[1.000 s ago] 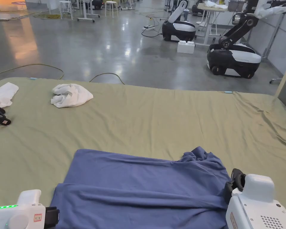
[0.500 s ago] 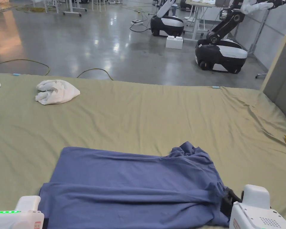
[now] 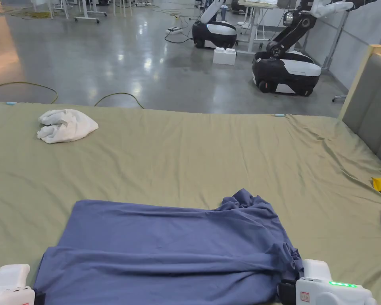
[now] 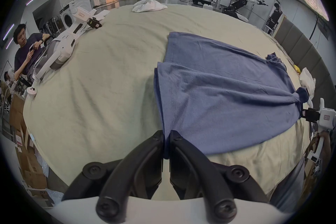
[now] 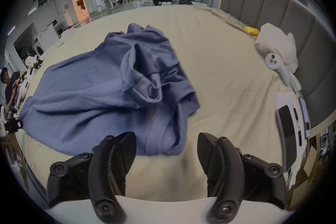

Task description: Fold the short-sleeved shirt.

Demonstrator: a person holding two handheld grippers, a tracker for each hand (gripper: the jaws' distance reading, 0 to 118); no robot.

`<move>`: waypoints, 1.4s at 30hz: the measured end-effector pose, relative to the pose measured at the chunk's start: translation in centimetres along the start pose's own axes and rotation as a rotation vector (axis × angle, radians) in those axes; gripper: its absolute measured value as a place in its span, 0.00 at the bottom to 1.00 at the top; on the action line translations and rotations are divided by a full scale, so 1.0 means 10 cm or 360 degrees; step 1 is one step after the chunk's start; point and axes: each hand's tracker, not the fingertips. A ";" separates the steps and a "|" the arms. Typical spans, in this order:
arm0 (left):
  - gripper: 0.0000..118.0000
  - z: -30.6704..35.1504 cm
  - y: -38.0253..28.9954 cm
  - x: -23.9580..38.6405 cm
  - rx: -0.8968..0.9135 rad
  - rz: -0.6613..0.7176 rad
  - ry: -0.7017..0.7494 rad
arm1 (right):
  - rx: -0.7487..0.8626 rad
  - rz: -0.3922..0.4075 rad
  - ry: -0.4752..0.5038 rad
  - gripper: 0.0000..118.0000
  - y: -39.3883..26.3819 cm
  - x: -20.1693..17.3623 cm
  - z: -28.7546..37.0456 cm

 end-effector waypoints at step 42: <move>0.06 0.60 -0.42 -0.25 0.0109 0.0033 -0.0080 | -0.0143 0.0235 -0.0075 0.07 -0.52 -0.04 0.95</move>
